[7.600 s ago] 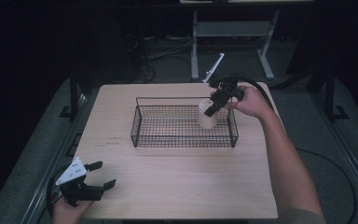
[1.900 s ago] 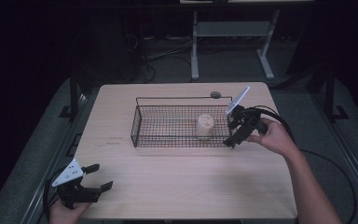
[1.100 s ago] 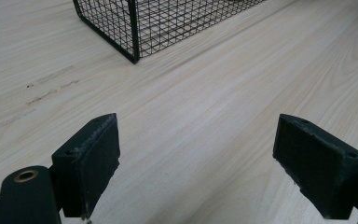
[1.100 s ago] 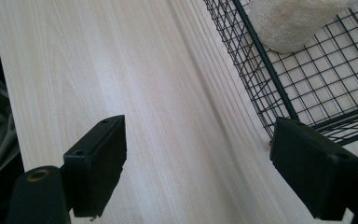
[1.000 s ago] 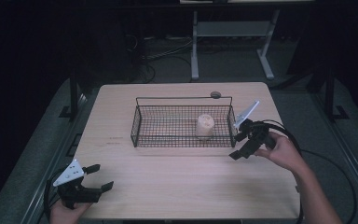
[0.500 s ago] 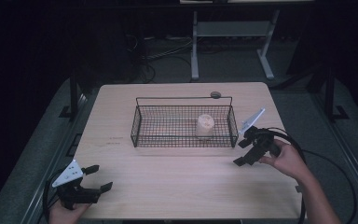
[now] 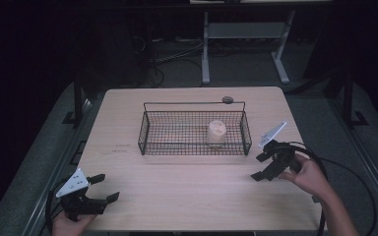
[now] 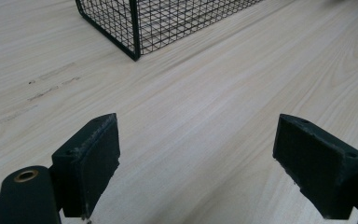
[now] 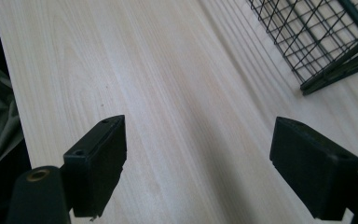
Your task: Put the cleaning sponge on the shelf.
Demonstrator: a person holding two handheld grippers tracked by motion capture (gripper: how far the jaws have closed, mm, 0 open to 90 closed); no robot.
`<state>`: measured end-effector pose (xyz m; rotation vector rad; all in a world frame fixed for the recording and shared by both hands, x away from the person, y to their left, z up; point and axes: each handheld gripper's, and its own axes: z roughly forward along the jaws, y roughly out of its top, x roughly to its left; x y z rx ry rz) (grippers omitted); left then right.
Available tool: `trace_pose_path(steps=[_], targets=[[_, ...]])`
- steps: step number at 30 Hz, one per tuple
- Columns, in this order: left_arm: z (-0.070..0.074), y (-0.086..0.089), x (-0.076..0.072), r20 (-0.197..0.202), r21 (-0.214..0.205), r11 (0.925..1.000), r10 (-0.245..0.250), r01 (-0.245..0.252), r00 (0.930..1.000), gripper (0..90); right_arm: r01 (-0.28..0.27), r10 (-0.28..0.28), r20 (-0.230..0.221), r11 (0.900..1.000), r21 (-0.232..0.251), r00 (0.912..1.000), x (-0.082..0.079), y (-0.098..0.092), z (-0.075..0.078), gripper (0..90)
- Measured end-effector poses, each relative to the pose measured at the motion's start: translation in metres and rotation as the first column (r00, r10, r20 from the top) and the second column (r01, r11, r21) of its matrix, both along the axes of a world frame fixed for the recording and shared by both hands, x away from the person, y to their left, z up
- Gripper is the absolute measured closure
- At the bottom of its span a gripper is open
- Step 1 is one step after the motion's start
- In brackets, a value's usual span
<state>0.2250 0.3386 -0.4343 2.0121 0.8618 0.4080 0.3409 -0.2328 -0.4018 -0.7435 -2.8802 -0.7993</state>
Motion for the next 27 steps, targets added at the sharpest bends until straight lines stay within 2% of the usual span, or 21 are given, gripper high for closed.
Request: trace_pose_path(steps=[12, 27], targets=[[0.000, -0.001, 0.000, 0.000, 0.000, 1.0000, -0.001, 0.001, 1.0000, 13.8, 0.027, -0.027, -0.015, 0.9996, 0.011, 0.9995, -0.013, -0.011, -0.010, 18.1], [-0.001, -0.001, 0.001, 0.001, -0.001, 1.0000, -0.003, 0.003, 1.0000, 13.8, 0.055, -0.055, -0.004, 0.9982, 0.025, 0.9985, -0.028, -0.025, -0.013, 18.1]])
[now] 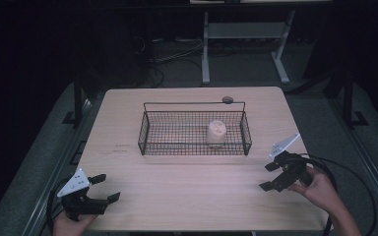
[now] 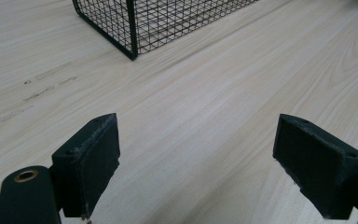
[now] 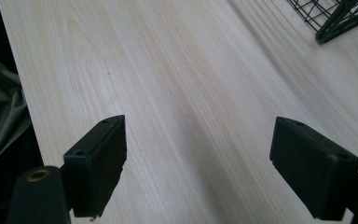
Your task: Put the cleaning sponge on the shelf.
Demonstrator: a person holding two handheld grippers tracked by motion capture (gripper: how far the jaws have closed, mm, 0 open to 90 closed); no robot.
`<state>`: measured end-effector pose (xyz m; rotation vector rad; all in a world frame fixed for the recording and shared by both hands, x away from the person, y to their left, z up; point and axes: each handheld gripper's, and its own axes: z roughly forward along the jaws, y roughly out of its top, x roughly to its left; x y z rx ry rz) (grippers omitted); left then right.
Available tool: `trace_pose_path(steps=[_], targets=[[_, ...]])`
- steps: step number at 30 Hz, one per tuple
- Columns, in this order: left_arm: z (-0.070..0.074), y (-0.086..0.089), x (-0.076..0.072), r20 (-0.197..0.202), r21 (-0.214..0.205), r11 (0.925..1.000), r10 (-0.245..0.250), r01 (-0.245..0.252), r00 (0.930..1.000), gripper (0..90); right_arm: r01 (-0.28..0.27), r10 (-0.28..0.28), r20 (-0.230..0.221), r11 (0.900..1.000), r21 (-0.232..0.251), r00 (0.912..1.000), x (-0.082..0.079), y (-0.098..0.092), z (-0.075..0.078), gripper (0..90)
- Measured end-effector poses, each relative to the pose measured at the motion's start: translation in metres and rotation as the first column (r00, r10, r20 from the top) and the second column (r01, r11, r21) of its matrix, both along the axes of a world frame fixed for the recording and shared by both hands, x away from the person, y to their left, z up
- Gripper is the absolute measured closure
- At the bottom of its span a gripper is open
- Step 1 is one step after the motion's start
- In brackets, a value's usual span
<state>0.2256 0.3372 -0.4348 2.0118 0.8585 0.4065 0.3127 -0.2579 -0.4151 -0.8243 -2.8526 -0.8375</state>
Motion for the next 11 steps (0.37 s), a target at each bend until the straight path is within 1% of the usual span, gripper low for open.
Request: trace_pose_path(steps=[6, 9, 10, 11], targets=[[-0.001, -0.002, 0.000, -0.003, 0.002, 1.0000, -0.003, 0.003, 1.0000, 13.8, 0.004, -0.005, 0.013, 0.9999, 0.010, 0.9999, -0.005, -0.003, -0.001, 18.0], [0.000, -0.003, 0.000, -0.001, 0.010, 0.9999, -0.008, 0.008, 1.0000, 13.8, 0.008, -0.008, 0.016, 0.9999, 0.009, 0.9998, -0.009, -0.002, 0.000, 16.8], [0.001, -0.003, 0.000, -0.001, 0.015, 0.9999, -0.009, 0.009, 1.0000, 13.8, 0.005, -0.005, 0.020, 0.9999, 0.010, 0.9998, -0.011, -0.001, 0.000, 16.2], [0.001, -0.004, 0.000, 0.001, 0.011, 0.9999, -0.009, 0.009, 1.0000, 13.8, 0.004, -0.004, 0.029, 1.0000, 0.008, 0.9996, -0.013, 0.000, 0.000, 15.7]])
